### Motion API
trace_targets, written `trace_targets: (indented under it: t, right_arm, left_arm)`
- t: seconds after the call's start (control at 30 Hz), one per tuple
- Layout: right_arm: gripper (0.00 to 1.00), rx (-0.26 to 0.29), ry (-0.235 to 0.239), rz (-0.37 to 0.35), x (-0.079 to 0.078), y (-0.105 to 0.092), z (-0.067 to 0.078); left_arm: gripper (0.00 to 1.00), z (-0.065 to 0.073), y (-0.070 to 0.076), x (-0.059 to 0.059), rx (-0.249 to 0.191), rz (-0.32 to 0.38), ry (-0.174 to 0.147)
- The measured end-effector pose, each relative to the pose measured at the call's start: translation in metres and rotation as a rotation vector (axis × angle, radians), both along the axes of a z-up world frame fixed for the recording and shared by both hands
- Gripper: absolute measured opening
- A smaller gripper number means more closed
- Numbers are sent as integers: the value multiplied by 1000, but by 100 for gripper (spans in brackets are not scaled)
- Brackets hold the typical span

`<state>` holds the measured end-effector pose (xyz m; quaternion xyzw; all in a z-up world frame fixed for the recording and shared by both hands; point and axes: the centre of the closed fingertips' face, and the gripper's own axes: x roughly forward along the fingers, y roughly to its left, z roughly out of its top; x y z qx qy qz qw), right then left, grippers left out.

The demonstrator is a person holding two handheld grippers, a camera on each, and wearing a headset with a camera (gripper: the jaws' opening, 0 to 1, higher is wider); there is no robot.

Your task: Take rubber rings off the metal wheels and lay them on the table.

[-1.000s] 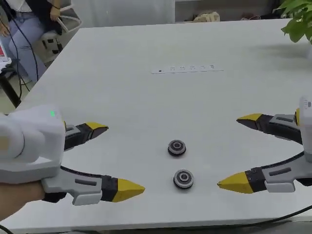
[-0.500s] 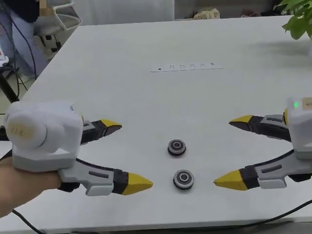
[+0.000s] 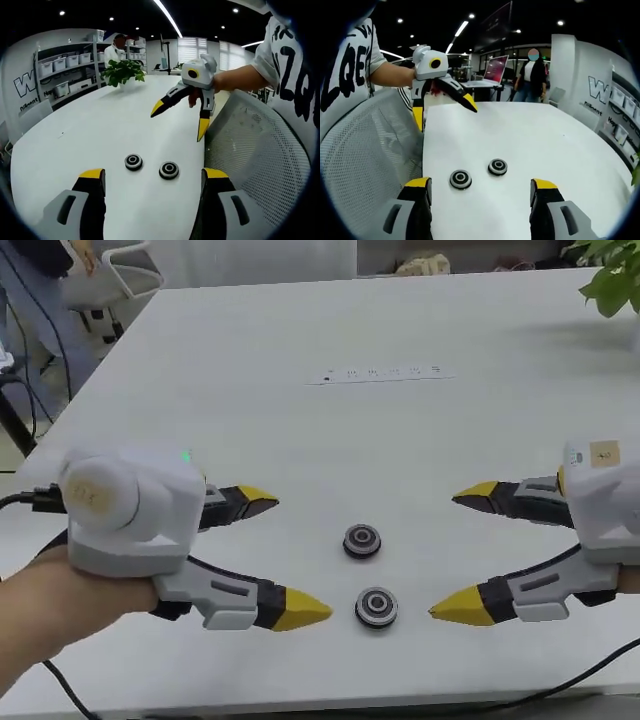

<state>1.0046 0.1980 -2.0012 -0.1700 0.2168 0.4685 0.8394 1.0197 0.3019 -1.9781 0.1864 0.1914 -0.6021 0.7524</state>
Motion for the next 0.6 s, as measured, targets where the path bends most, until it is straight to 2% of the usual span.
trace_targets:
  t: [0.13,0.6]
  right_arm:
    - [78,-10,5,19,1,3,-4]
    - [66,-20,25,91,3,15,-19]
  left_arm:
    - [74,-4,-3,1,3,-7,16]
    - [68,-16,-13,2,20,-46,26]
